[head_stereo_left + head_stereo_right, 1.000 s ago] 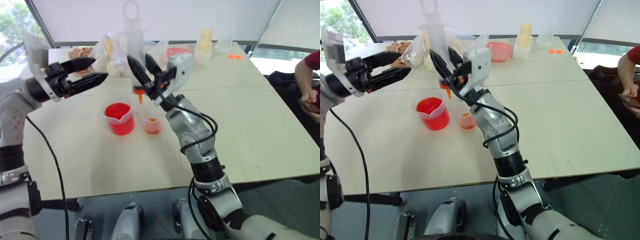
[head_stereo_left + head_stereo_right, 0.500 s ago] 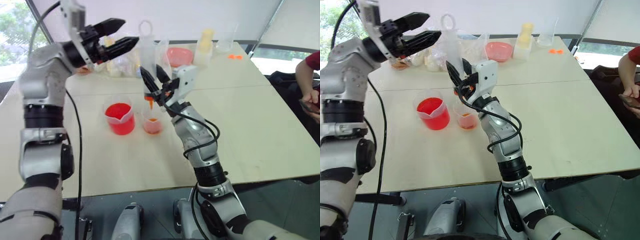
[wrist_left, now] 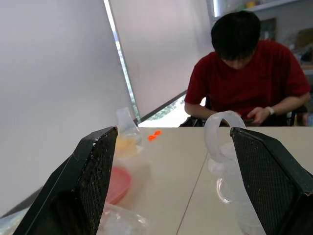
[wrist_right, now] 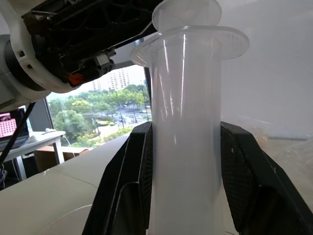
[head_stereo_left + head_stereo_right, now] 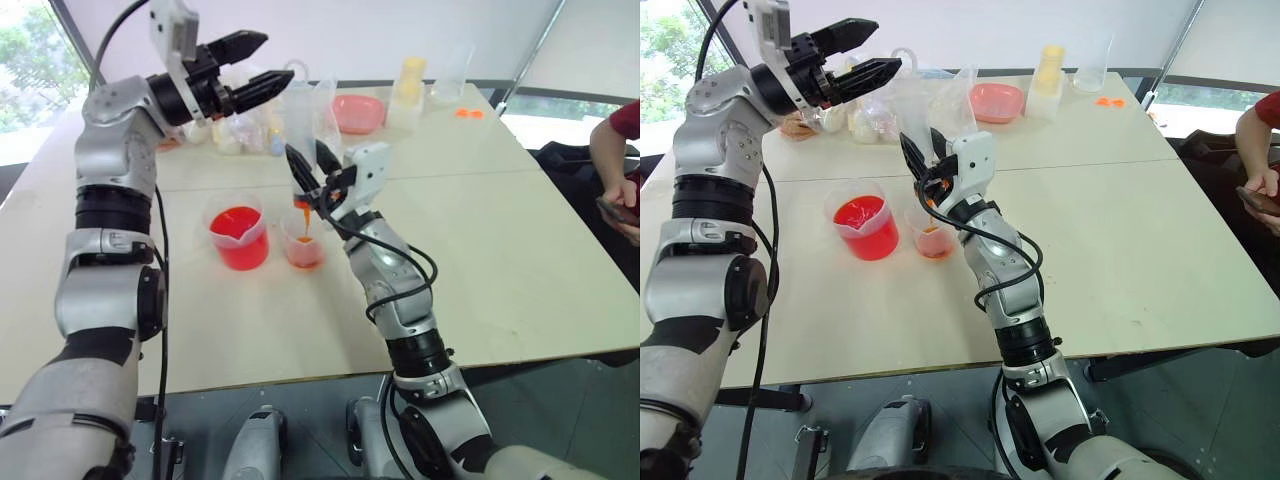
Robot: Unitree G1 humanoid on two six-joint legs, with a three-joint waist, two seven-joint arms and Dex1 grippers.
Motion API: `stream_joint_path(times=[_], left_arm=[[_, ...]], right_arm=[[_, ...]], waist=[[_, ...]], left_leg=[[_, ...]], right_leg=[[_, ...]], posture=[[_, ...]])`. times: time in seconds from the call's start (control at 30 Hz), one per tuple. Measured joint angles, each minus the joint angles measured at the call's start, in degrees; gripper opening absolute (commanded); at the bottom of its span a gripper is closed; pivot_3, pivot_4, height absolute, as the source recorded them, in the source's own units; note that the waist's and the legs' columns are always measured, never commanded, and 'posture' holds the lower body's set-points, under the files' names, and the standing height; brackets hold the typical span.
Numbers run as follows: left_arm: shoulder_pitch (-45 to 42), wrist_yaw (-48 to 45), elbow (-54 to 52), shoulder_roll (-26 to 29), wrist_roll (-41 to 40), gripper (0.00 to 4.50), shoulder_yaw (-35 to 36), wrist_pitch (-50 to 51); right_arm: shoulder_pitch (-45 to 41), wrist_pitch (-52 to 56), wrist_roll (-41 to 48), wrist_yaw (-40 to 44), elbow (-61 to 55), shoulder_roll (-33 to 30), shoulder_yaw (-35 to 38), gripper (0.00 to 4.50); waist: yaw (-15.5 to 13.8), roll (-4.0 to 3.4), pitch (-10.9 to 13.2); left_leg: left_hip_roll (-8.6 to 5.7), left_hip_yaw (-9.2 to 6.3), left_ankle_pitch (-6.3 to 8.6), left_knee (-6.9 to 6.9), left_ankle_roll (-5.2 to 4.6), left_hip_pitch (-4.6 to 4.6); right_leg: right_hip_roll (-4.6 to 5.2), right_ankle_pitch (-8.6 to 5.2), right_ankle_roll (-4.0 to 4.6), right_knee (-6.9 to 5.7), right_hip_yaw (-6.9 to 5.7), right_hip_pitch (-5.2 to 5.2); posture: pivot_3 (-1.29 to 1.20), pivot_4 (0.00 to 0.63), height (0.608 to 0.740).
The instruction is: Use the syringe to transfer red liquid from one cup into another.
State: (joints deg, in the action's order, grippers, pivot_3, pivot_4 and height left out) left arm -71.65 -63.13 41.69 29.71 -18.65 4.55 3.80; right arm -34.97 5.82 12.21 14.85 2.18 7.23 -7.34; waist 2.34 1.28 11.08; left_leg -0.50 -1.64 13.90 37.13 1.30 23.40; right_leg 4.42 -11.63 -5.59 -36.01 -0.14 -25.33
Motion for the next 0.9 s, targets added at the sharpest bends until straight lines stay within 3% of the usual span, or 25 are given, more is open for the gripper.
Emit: stream_joint_path(times=[0.03, 0.13, 0.33, 0.9], left_arm=[[-0.1, 0.7, 0.1, -0.3, 1.8, 3.87, -1.0, -1.5], [-0.2, 1.2, 0.0, -1.6, 4.1, 3.06, -2.2, -3.1], [-0.2, -2.9, -2.0, -2.9, 4.1, 0.21, -3.5, -2.4], [5.3, -5.8, -13.0, -1.2, 3.1, 0.21, -3.2, 5.6]], right_arm=[[0.5, -0.1, -0.3, 0.0, 0.2, 0.0, -0.1, 1.40], [1.2, -0.2, -0.9, -0.1, 0.6, 0.0, -0.1, 1.40], [1.2, -1.0, -1.5, -0.4, 0.6, 0.0, 0.8, 1.40], [1.2, -1.5, -2.5, 1.1, 2.2, 0.3, 0.0, 1.40]], waist=[[-0.1, 0.00, 0.0], [-0.1, 0.00, 0.0], [0.2, 0.01, 0.0], [0.1, 0.00, 0.0]], left_leg=[[-0.01, 0.00, 0.00, 0.00, 0.00, 0.00], [-0.01, 0.01, 0.00, 0.00, 0.00, 0.00], [0.00, 0.01, 0.00, -0.01, 0.00, 0.00], [0.03, -0.03, 0.00, 0.01, 0.00, -0.01]], right_leg=[[0.01, 0.00, 0.00, 0.00, 0.00, 0.01], [0.01, 0.00, 0.00, 0.01, 0.00, 0.01], [0.00, 0.00, 0.00, 0.00, 0.00, 0.00], [-0.04, 0.00, 0.00, -0.02, 0.01, 0.00]], posture=[[0.00, 0.150, 0.740], [0.00, 0.150, 0.740], [0.00, 0.150, 0.740], [0.00, 0.150, 0.740]])
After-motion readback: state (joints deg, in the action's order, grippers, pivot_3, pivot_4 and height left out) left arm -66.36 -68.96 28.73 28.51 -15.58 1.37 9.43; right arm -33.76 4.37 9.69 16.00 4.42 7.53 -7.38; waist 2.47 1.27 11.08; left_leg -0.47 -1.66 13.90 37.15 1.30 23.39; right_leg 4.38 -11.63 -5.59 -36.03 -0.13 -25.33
